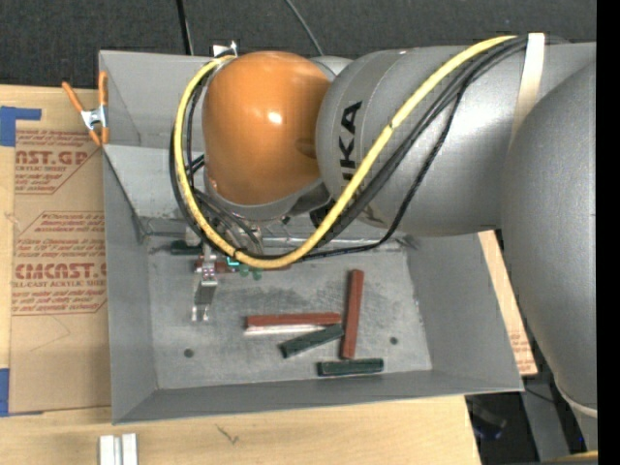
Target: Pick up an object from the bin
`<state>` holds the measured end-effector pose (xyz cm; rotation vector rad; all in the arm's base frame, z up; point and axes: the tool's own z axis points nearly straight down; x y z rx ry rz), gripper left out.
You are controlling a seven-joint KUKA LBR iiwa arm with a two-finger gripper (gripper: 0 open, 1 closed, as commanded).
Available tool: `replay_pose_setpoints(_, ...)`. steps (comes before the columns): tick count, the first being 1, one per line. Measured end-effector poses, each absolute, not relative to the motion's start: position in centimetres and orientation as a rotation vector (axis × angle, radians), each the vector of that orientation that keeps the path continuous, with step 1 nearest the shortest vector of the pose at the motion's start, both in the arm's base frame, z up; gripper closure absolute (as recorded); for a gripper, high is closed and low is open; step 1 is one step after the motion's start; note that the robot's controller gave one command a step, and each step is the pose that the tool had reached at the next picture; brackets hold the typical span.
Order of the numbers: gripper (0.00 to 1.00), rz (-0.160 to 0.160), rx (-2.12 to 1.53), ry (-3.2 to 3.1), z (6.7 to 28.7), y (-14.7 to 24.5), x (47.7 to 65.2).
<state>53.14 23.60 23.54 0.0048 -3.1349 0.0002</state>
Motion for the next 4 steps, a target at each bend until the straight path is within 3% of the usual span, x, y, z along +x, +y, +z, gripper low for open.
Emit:
replay_pose_setpoints(1, 0.0, -0.002, 0.001, -3.143, 24.0, 23.5, 53.3)
replay_pose_setpoints(2, 0.0, -0.003, 0.163, -3.139, 23.7, 20.0, 52.9)
replay_pose_setpoints(3, 0.0, -0.004, 0.204, -3.145, 19.1, 18.8, 54.4)
replay_pose_setpoints(4, 0.0, -0.003, 0.213, -3.13, 16.8, 14.6, 53.8)
